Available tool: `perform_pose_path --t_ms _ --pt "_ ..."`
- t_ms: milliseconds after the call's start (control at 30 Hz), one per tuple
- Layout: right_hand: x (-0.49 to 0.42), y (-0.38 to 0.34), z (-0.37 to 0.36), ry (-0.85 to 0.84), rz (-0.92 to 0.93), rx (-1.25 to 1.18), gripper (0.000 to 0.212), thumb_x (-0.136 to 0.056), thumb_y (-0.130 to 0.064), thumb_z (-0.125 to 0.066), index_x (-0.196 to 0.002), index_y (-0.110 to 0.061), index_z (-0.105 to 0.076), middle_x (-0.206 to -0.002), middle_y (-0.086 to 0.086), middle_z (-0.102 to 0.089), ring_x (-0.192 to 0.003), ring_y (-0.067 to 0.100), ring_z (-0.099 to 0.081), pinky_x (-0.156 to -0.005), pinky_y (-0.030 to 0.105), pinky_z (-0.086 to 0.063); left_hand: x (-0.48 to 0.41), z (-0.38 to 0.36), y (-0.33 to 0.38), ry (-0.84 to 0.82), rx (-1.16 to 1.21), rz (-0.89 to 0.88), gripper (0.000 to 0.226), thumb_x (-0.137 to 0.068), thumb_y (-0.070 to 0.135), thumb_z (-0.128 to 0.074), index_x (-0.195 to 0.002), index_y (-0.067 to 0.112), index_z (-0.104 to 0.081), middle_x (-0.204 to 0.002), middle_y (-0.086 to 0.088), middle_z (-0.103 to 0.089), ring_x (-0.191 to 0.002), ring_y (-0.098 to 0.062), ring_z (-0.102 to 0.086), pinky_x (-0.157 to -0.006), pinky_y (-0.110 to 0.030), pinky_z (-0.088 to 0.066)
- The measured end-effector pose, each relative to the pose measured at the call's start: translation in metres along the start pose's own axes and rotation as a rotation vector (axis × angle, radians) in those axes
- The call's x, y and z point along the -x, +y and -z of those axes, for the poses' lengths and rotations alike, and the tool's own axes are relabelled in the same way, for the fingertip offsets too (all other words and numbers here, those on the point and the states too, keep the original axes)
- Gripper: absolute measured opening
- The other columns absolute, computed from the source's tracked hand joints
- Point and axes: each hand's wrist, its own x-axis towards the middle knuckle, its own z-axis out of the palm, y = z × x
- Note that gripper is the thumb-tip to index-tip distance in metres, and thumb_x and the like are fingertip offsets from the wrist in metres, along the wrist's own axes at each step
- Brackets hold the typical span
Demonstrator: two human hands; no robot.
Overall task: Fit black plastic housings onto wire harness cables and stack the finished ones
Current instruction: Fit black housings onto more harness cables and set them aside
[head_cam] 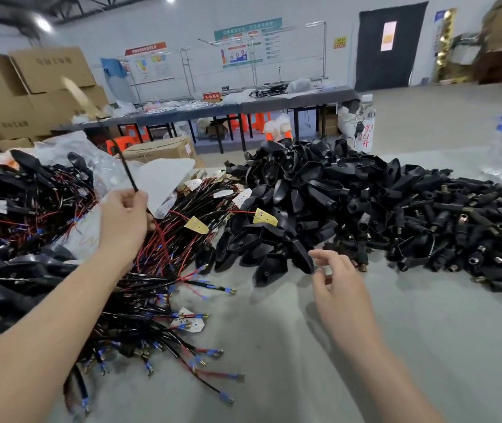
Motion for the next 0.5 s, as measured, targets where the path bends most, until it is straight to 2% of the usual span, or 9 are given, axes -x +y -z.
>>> perform_pose_path --t_ms 67,100,200,267,300,367,500 --pt "0.0 0.0 -0.001 -0.016 -0.001 0.013 0.029 -0.101 -0.018 -0.044 -0.121 -0.035 -0.056 -0.115 -0.019 -0.051 -0.089 -0.011 -0.053 -0.064 0.013 -0.042 0.003 0.0 -0.012 -0.06 -0.053 0.063 0.033 -0.102 0.02 -0.051 -0.124 -0.005 -0.051 -0.089 -0.013 -0.056 -0.058 -0.013 -0.058 -0.057 -0.027 -0.054" --pt "0.001 0.0 -0.001 -0.02 -0.002 0.016 0.029 -0.101 -0.019 -0.044 -0.121 -0.036 -0.056 -0.115 -0.02 -0.051 -0.09 -0.012 -0.052 -0.063 0.012 -0.042 0.001 0.002 -0.013 -0.015 -0.017 0.075 0.033 -0.102 0.019 -0.051 -0.125 -0.005 -0.051 -0.087 -0.012 -0.057 -0.058 -0.013 -0.059 -0.059 -0.026 -0.056" --pt "0.001 -0.001 0.0 -0.022 -0.002 0.012 0.029 -0.101 -0.017 -0.044 -0.12 -0.036 -0.056 -0.116 -0.02 -0.05 -0.09 -0.014 -0.052 -0.063 0.01 -0.042 -0.008 0.018 -0.01 0.238 0.327 0.169 0.032 -0.103 0.015 -0.049 -0.129 -0.002 -0.046 -0.092 -0.01 -0.058 -0.059 -0.009 -0.061 -0.067 -0.024 -0.059" --pt "0.001 -0.001 0.0 -0.029 -0.006 -0.006 0.03 -0.1 -0.017 -0.044 -0.12 -0.036 -0.056 -0.117 -0.02 -0.05 -0.088 -0.009 -0.055 -0.065 0.012 -0.042 -0.007 0.02 -0.01 0.287 0.532 0.285 0.018 -0.105 0.011 -0.046 -0.118 -0.001 -0.048 -0.099 -0.016 -0.056 -0.067 -0.011 -0.062 -0.074 -0.025 -0.06" --pt "0.001 -0.001 0.0 -0.034 -0.01 -0.016 0.03 -0.101 -0.018 -0.044 -0.121 -0.037 -0.056 -0.118 -0.02 -0.051 -0.087 -0.007 -0.056 -0.067 0.014 -0.041 -0.003 0.018 -0.01 0.28 0.583 0.337 0.01 -0.105 0.009 -0.046 -0.106 0.0 -0.05 -0.096 -0.016 -0.056 -0.07 -0.012 -0.062 -0.08 -0.028 -0.06" --pt "0.001 0.0 0.001 -0.038 -0.016 -0.023 0.03 -0.101 -0.019 -0.045 -0.121 -0.038 -0.056 -0.119 -0.021 -0.051 -0.085 -0.004 -0.057 -0.07 0.02 -0.043 0.005 0.012 -0.005 0.243 0.649 0.379 0.016 -0.104 0.007 -0.046 -0.089 0.006 -0.05 -0.087 -0.011 -0.057 -0.073 -0.013 -0.063 -0.088 -0.03 -0.059" --pt "0.001 0.0 0.0 -0.052 -0.031 -0.005 0.03 -0.101 -0.019 -0.045 -0.122 -0.038 -0.055 -0.115 -0.022 -0.049 -0.077 -0.003 -0.057 -0.069 0.024 -0.048 0.031 -0.001 0.016 0.079 0.724 0.327 0.013 -0.104 0.01 -0.05 -0.092 0.01 -0.053 -0.084 -0.007 -0.06 -0.07 -0.009 -0.067 -0.07 -0.022 -0.06"
